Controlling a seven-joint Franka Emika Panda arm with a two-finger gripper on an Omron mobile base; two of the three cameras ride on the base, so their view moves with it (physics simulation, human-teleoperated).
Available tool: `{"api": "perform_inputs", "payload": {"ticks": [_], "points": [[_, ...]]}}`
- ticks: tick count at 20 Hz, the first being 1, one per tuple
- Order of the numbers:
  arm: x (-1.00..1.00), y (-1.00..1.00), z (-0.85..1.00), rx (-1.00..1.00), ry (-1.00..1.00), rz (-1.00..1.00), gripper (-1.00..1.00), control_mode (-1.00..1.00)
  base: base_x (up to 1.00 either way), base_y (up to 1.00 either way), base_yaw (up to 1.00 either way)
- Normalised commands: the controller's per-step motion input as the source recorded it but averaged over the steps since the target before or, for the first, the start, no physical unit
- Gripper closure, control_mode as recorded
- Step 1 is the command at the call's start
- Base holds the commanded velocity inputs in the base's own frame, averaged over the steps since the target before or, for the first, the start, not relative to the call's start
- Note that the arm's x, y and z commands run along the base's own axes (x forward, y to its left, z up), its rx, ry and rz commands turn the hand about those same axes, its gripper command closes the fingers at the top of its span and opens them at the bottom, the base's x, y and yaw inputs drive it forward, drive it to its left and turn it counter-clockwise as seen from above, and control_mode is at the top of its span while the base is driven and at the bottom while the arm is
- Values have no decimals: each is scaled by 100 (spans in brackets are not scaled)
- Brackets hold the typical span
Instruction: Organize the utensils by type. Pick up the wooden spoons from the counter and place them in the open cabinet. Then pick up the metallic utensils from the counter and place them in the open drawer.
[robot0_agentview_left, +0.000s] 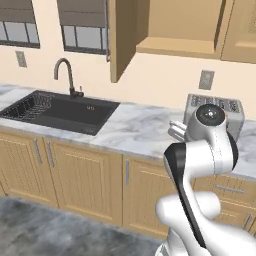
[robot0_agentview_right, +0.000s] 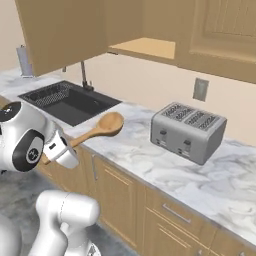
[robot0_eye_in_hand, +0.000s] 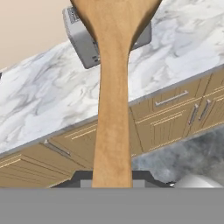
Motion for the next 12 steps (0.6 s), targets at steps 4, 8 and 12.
{"api": "perform_inputs", "payload": {"ticks": [4,8,12], "points": [[0,0,0,0,0,0,100,100,56,44,-22],[0,0,0,0,0,0,100,100,47,3,-32],[0,0,0,0,0,0,100,100,42,0,-35]]}}
